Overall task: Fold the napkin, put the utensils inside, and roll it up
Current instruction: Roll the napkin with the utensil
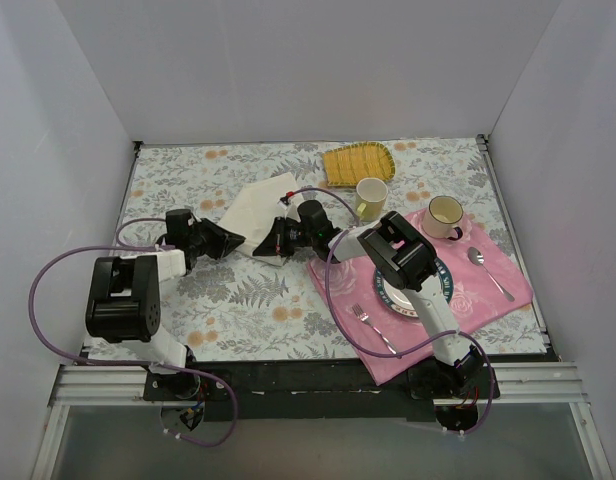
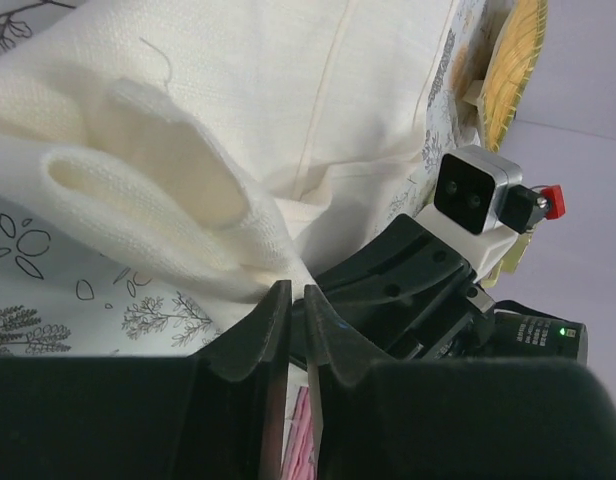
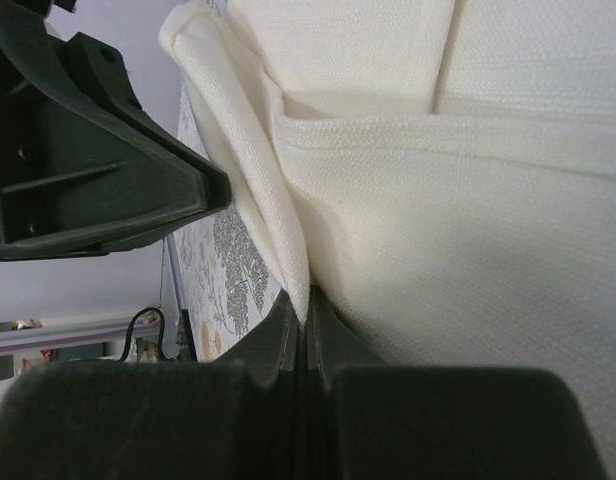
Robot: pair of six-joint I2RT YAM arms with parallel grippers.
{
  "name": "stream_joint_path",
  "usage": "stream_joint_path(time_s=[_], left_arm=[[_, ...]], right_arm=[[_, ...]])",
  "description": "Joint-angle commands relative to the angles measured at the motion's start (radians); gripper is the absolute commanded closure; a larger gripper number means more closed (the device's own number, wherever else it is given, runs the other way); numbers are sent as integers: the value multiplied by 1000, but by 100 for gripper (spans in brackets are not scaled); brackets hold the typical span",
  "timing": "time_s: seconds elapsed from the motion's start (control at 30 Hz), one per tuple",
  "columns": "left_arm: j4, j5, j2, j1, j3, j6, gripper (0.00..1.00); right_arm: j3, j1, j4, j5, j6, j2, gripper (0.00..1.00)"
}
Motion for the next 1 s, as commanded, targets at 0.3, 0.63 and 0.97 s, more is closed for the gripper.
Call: stream_joint_path(time_s=[0.3,0.63,0.97], left_arm=[[297,-42,183,-41,-43,-53,96],[87,-156,248,-53,15,14,99],[27,-174,282,-55,14,45,100]], right_arm=[[-18,-9,-114,16,-17,-4,99],[12,-10,-264,36,-137,-47,84],[175,-7,-666,180,-491,-133,57]])
